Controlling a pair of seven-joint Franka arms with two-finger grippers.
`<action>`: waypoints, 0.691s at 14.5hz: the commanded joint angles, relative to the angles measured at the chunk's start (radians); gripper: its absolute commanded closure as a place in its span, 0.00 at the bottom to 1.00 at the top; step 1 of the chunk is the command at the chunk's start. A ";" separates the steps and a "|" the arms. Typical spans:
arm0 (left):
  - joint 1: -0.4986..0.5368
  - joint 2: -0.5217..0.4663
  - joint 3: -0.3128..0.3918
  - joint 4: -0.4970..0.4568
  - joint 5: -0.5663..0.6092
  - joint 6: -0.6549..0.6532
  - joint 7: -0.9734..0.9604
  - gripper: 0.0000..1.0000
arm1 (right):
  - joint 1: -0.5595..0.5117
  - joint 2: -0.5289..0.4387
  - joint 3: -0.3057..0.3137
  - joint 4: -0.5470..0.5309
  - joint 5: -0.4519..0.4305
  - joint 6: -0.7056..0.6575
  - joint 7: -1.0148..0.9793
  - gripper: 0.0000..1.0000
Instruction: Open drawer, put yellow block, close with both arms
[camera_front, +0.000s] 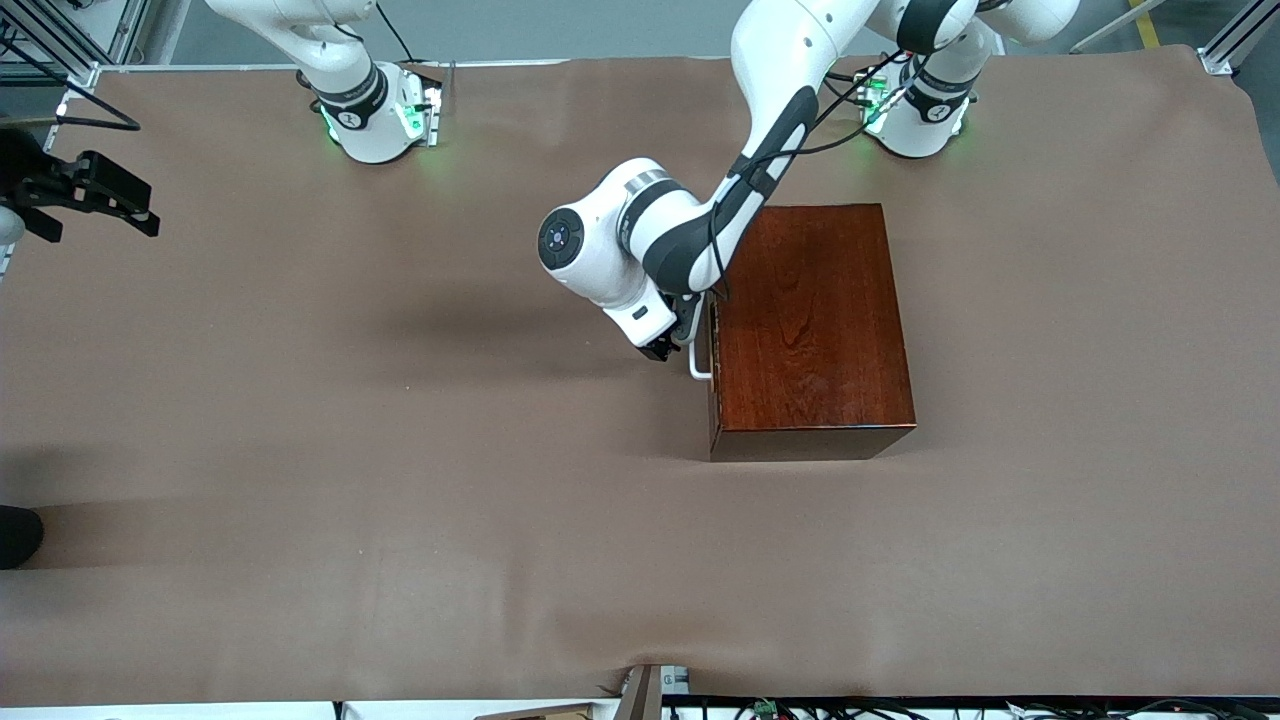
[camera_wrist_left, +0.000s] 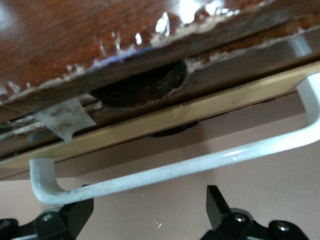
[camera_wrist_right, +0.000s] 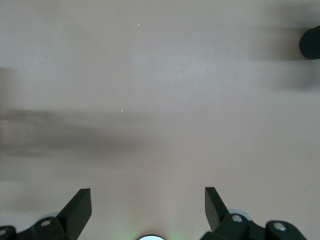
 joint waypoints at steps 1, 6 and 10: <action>0.006 -0.030 0.001 -0.026 0.024 -0.047 -0.003 0.00 | -0.006 -0.001 0.003 0.001 0.018 -0.002 0.017 0.00; 0.008 -0.052 0.009 -0.015 0.022 -0.004 0.090 0.00 | -0.007 -0.001 0.003 -0.001 0.018 -0.003 0.017 0.00; 0.020 -0.168 0.016 -0.020 0.024 0.062 0.191 0.00 | -0.009 -0.001 0.003 -0.001 0.018 -0.005 0.017 0.00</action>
